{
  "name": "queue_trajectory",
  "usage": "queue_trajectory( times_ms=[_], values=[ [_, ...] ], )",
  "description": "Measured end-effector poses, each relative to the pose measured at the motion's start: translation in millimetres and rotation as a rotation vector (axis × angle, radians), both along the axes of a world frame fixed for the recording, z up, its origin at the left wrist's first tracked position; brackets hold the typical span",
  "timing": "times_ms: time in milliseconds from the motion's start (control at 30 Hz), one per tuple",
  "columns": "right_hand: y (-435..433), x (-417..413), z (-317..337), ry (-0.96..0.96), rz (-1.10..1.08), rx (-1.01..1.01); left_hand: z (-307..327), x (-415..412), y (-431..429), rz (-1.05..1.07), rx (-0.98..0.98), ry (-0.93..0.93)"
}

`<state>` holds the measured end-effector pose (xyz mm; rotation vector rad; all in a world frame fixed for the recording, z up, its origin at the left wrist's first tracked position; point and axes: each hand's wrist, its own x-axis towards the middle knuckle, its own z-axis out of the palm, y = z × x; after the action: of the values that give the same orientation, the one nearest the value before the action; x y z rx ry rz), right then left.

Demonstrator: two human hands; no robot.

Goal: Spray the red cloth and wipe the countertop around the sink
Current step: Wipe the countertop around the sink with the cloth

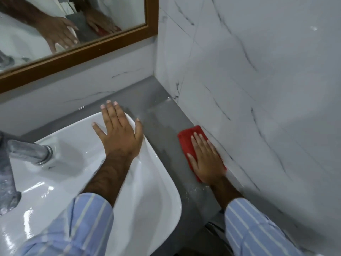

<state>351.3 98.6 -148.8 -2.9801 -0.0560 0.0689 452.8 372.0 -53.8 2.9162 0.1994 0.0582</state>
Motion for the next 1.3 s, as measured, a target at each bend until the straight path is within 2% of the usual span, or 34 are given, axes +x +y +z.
queue_trajectory(
  times_ms=[133, 233, 400, 500, 700, 867, 933, 1033, 1100, 1200, 1300],
  values=[
    [-9, -84, 4, 0.069, -0.139, -0.008, 2, 0, 0, 0.005, -0.013, 0.006],
    [11, -83, -1, 0.071, -0.205, -0.016, 2, -1, -1, 0.011, -0.036, -0.008],
    [38, -21, -8, 0.038, 0.011, -0.058, 0, -1, 0, 0.007, -0.053, -0.002],
    [13, -28, -5, 0.051, 0.138, -0.061, -1, 1, 0, 0.001, -0.038, -0.008],
    [-52, -124, -3, 0.110, -0.038, -0.057, -4, 0, 1, -0.017, -0.024, -0.020],
    [-23, -149, -6, 0.027, -0.258, 0.036, 3, 1, 4, -0.030, -0.049, 0.048],
    [-17, -130, -7, 0.014, -0.219, 0.032, 7, 0, 6, -0.038, -0.040, 0.059],
    [-29, -95, -4, 0.047, -0.049, 0.018, 23, -2, 10, -0.063, -0.058, 0.114],
    [-39, -87, -5, 0.055, 0.021, 0.003, 33, -20, 10, -0.072, -0.148, 0.163],
    [-45, -109, -8, 0.030, -0.020, -0.001, 36, -92, 10, -0.123, -0.386, 0.253],
    [-45, -138, -6, 0.023, -0.075, 0.002, 28, -190, 31, -0.106, -0.448, 0.356]
  ],
)
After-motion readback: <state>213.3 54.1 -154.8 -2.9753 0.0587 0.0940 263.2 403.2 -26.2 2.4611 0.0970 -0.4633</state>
